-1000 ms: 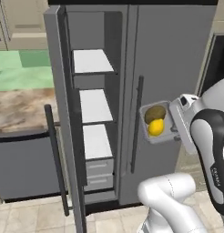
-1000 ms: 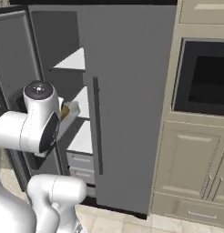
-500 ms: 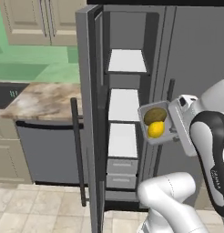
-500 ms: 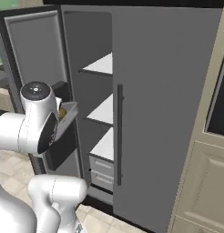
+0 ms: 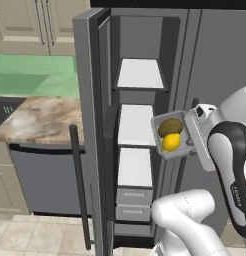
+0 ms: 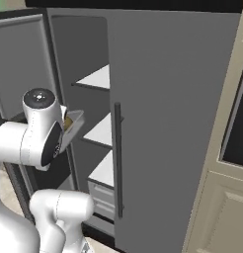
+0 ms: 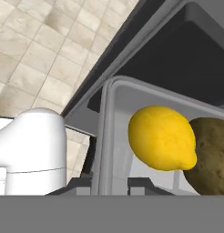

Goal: Take the lemon and potato out of the freezer and place them in the tupperware container on the counter. Then put the tupperware containing the vegetables back in the freezer.

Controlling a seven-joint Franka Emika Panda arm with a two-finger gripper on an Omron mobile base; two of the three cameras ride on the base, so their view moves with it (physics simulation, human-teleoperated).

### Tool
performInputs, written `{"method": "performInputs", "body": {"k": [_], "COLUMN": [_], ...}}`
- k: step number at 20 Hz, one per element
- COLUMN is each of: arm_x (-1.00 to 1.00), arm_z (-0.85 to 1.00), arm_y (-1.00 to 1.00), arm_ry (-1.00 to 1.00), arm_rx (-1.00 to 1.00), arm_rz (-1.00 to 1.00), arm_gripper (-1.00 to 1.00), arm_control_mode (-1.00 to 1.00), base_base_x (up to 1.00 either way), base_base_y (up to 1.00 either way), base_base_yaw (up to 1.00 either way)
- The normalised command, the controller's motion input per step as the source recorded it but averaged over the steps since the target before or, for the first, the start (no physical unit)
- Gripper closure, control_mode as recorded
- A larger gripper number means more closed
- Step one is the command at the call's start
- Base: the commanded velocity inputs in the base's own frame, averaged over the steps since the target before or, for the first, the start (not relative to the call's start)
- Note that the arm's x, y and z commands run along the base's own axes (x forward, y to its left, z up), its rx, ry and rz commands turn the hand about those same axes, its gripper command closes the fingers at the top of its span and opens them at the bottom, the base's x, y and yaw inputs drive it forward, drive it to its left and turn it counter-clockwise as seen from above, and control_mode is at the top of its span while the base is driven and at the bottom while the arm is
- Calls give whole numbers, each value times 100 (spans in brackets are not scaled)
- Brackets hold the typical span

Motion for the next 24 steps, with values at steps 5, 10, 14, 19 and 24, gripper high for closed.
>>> {"method": "performInputs", "body": {"k": [5, 10, 14, 19, 24], "arm_x": [0, 0, 0, 0, 0], "arm_z": [0, 0, 0, 0, 0], "arm_y": [0, 0, 0, 0, 0], "arm_ry": [0, 0, 0, 0, 0], "arm_rx": [0, 0, 0, 0, 0], "arm_rz": [0, 0, 0, 0, 0], "arm_gripper": [100, 100, 100, 100, 100], "arm_control_mode": [100, 100, 100, 100, 100], "base_base_x": [34, 22, 22, 45, 38], "base_base_y": [4, 14, 5, 1, 19], "base_base_yaw": [0, -1, -1, -2, -6]}}
